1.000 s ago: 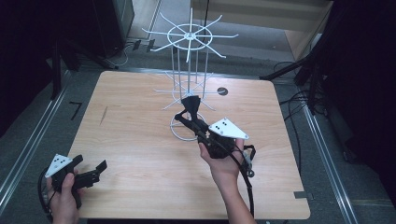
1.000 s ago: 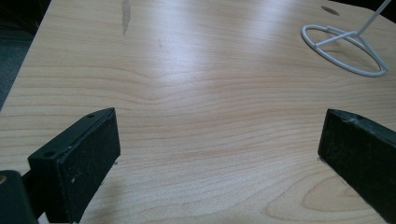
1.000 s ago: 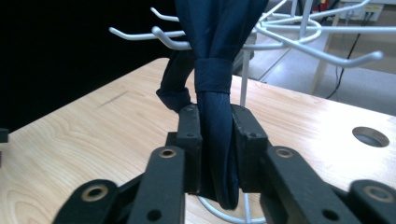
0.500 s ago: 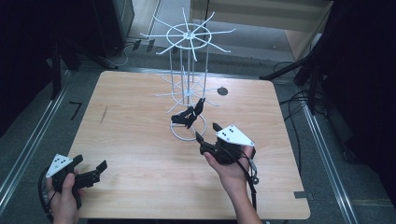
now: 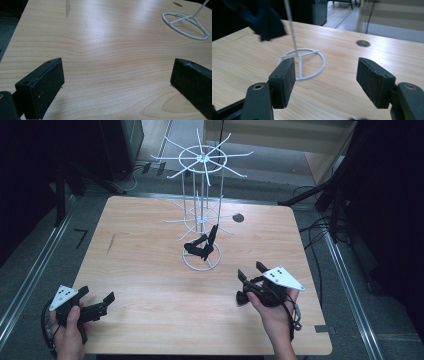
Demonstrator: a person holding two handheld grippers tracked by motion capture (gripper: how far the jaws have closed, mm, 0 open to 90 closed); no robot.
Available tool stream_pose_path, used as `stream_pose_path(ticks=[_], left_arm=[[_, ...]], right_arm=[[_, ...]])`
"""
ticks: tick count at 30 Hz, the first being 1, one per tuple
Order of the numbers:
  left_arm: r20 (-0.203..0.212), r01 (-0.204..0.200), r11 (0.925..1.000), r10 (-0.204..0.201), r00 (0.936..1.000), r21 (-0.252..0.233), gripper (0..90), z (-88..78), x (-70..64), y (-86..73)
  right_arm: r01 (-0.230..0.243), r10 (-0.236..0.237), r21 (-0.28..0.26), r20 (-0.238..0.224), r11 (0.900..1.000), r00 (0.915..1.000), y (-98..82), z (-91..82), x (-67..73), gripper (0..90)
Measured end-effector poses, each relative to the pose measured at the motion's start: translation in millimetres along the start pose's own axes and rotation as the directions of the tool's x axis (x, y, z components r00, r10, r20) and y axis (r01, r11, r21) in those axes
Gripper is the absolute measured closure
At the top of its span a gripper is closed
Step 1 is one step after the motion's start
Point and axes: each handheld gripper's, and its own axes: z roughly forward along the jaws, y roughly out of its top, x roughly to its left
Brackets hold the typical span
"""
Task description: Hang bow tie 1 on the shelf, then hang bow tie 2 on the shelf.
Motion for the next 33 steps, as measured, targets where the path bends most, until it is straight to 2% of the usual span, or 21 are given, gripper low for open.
stream_pose_path(ticks=[5, 6, 12, 17, 18, 19, 20, 23, 26, 29, 33], left_arm=[[0.001, -0.002, 1.0, 0.002, 1.0, -0.001, 0.0, 0.0, -0.4, -0.1], [-0.001, -0.002, 1.0, 0.002, 1.0, -0.002, 0.0, -0.2, -0.5, -0.2], [-0.003, -0.005, 1.0, 0.005, 1.0, 0.005, 0.0, 0.6, -0.9, 0.3], [-0.003, -0.003, 1.0, 0.003, 1.0, 0.005, 0.0, 0.9, -0.6, 0.5], [-0.003, -0.003, 1.0, 0.003, 1.0, 0.003, 0.0, 0.9, -0.6, 0.5], [-0.002, -0.003, 1.0, 0.003, 1.0, 0.002, 0.0, 0.8, -0.5, 0.4], [-0.003, -0.003, 1.0, 0.003, 1.0, 0.001, 0.0, 0.7, -0.6, 0.4], [-0.002, -0.002, 1.0, 0.002, 1.0, 0.0, 0.0, 0.7, -0.4, 0.4], [-0.002, 0.0, 1.0, 0.0, 1.0, 0.004, 0.0, 1.0, -0.3, 0.5], [-0.001, 0.0, 1.0, 0.0, 1.0, 0.005, 0.0, 1.0, -0.4, 0.6], [-0.001, -0.002, 1.0, 0.002, 1.0, 0.003, 0.0, 0.9, -0.4, 0.5]], right_arm=[[-0.041, 0.04, 0.013, 0.054, 0.999, 0.9978, -17.6, -17.9, -31.3, 33.5], [-0.041, 0.04, 0.013, 0.054, 0.999, 0.9978, -17.6, -17.9, -31.3, 33.5], [-0.086, 0.084, 0.011, 0.105, 0.996, 0.9909, -34.7, -27.1, -54.0, 35.0], [-0.144, 0.134, 0.051, 0.161, 0.988, 0.9778, -50.9, -23.1, -67.2, 37.9], [-0.161, 0.147, 0.066, 0.176, 0.985, 0.9732, -54.3, -21.0, -69.8, 38.1], [-0.203, 0.181, 0.1, 0.193, 0.974, 0.9643, -60.3, -15.3, -74.0, 38.4], [-0.203, 0.181, 0.1, 0.193, 0.974, 0.9643, -60.3, -15.3, -74.0, 38.4], [-0.239, 0.202, 0.156, 0.221, 0.958, 0.9542, -67.0, -5.5, -76.6, 41.9], [-0.268, 0.224, 0.19, 0.227, 0.944, 0.9478, -72.5, 2.6, -77.1, 45.4], [-0.272, 0.22, 0.198, 0.247, 0.942, 0.9436, -75.8, 4.6, -76.4, 53.0], [-0.286, 0.238, 0.204, 0.232, 0.936, 0.9433, -76.8, 4.7, -75.5, 62.0]])
